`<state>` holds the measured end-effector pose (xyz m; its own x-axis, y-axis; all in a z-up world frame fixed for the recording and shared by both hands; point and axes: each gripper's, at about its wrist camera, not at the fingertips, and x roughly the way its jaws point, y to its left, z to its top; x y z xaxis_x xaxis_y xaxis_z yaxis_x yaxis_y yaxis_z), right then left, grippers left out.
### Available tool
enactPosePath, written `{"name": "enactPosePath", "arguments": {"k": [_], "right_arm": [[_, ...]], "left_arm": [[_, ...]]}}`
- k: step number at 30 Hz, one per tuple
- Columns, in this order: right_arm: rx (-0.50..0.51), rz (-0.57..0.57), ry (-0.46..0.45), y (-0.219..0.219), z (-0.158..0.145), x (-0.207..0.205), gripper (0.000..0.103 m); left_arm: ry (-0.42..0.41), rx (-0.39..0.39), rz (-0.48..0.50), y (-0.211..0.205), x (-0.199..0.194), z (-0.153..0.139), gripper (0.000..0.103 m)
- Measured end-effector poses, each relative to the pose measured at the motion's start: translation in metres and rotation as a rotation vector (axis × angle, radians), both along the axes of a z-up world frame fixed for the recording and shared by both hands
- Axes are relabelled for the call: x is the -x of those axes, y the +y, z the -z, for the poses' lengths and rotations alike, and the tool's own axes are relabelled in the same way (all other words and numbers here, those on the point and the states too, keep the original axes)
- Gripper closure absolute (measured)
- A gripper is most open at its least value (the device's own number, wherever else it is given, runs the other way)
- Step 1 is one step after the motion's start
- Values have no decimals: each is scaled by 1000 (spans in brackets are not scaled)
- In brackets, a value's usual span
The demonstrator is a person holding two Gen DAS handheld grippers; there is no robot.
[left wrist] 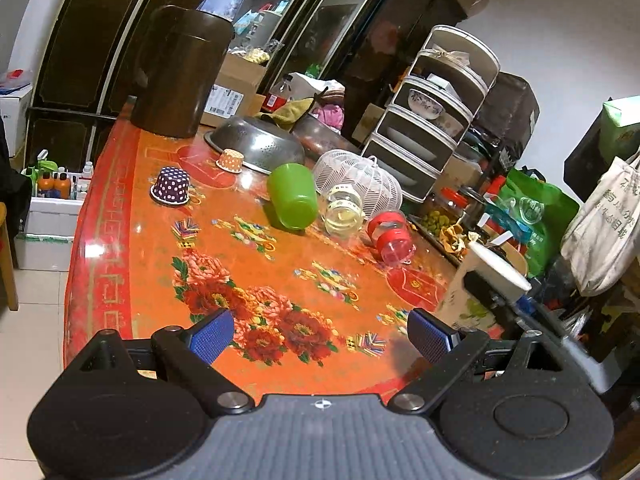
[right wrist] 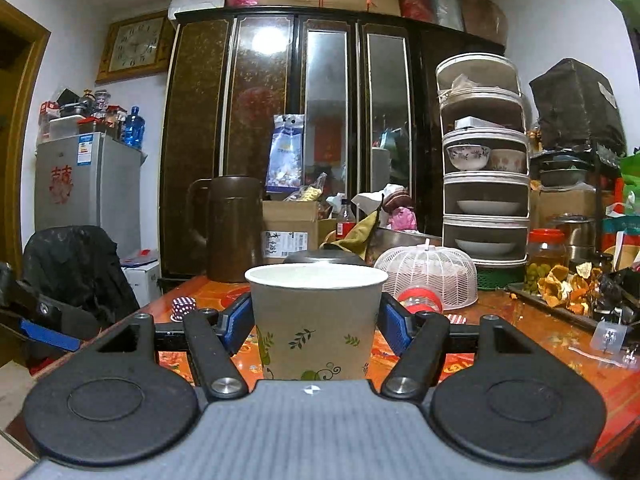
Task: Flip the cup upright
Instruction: 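Rotate the right gripper to turn the white cup opening upward, then lower the upright white cup onto the tablecloth and open the right gripper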
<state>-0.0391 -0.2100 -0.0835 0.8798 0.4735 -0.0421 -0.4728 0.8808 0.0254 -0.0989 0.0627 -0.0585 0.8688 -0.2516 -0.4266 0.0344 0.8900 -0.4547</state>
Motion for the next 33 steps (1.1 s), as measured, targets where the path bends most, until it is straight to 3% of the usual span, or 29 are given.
{"name": "enactPosePath", "arguments": {"k": [14, 29, 33], "right_arm": [[-18, 4, -150, 8, 56, 5, 37], [-16, 31, -133, 13, 65, 1, 35], [-11, 30, -111, 15, 66, -2, 24]], "left_arm": [[-19, 26, 31, -7, 1, 7, 8], [-8, 27, 25, -7, 0, 14, 8], [-4, 22, 22, -7, 0, 15, 8]]}}
